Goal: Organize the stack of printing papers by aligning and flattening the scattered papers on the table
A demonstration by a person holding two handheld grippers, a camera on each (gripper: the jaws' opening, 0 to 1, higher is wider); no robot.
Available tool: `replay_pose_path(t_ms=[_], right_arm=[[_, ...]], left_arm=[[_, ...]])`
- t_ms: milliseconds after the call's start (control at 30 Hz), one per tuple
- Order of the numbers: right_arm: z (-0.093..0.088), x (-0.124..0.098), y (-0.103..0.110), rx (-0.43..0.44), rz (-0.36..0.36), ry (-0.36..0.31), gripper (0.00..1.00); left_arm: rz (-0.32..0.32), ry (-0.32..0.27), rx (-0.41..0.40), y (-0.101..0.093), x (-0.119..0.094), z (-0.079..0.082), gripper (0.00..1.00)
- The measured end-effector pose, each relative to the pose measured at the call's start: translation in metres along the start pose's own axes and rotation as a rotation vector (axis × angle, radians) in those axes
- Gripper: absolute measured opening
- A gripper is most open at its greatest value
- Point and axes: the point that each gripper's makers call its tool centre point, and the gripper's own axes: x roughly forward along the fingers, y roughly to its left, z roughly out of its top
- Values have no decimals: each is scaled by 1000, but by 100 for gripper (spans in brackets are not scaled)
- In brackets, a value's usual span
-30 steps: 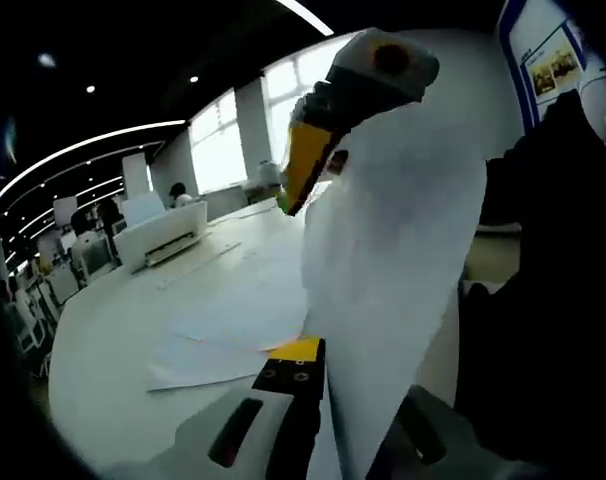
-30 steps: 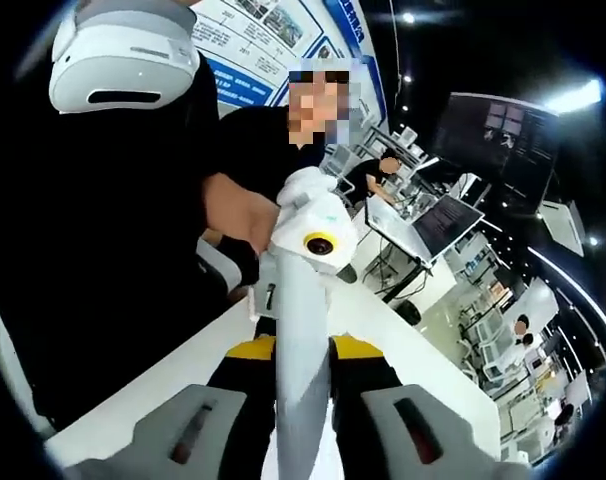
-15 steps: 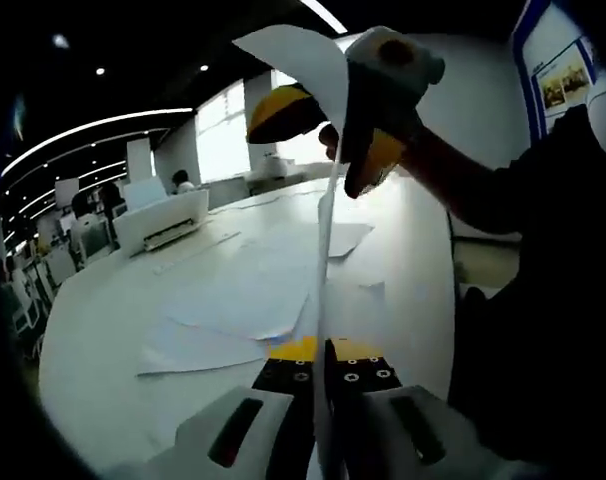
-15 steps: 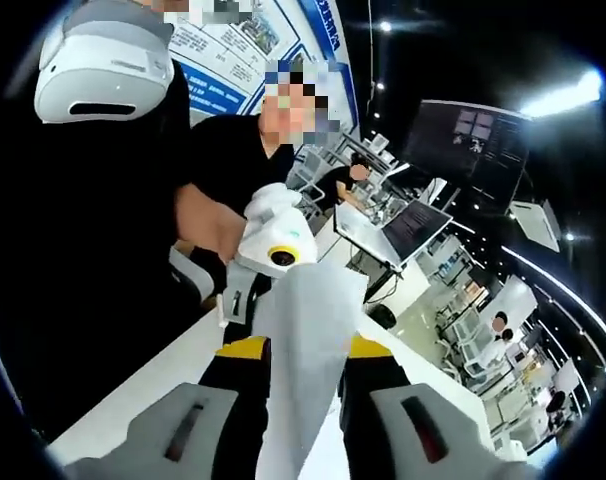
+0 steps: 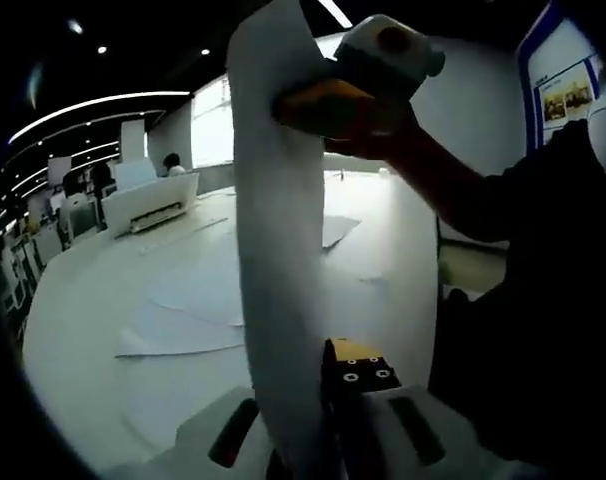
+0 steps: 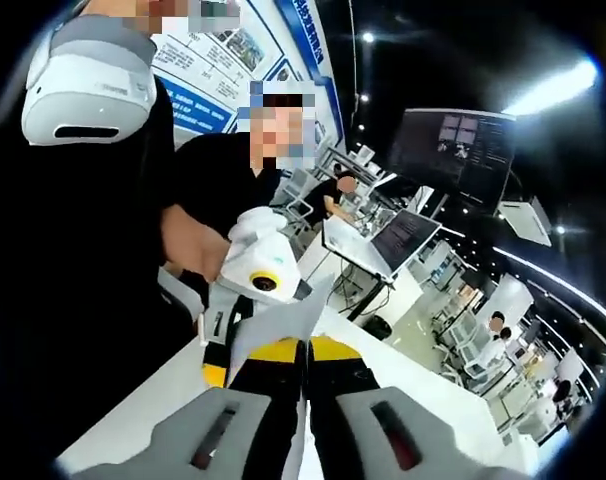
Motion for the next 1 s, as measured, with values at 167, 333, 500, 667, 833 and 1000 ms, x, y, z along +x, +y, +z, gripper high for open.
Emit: replay_pose_path(t_ms=[167, 333, 500, 667, 833, 1000], right_arm=[[1, 0, -4, -2, -22, -2, 0], [5, -6, -14, 10, -65, -23, 0], [5, -11, -18, 12, -104, -28, 0], [5, -21, -31, 42, -180, -66, 0], [5, -30, -35, 48, -212, -68, 0], [6, -37, -37, 52, -233, -72, 0]], left_arm=[[-2, 0, -7, -1, -1, -2, 5], [10, 2, -21, 0, -2, -8, 5], [21, 3, -39, 1, -5, -11, 5], [45, 30, -33, 4, -6, -18, 5], [66, 44, -15, 8, -9, -19, 5], [82, 46, -9, 11, -11, -19, 5]])
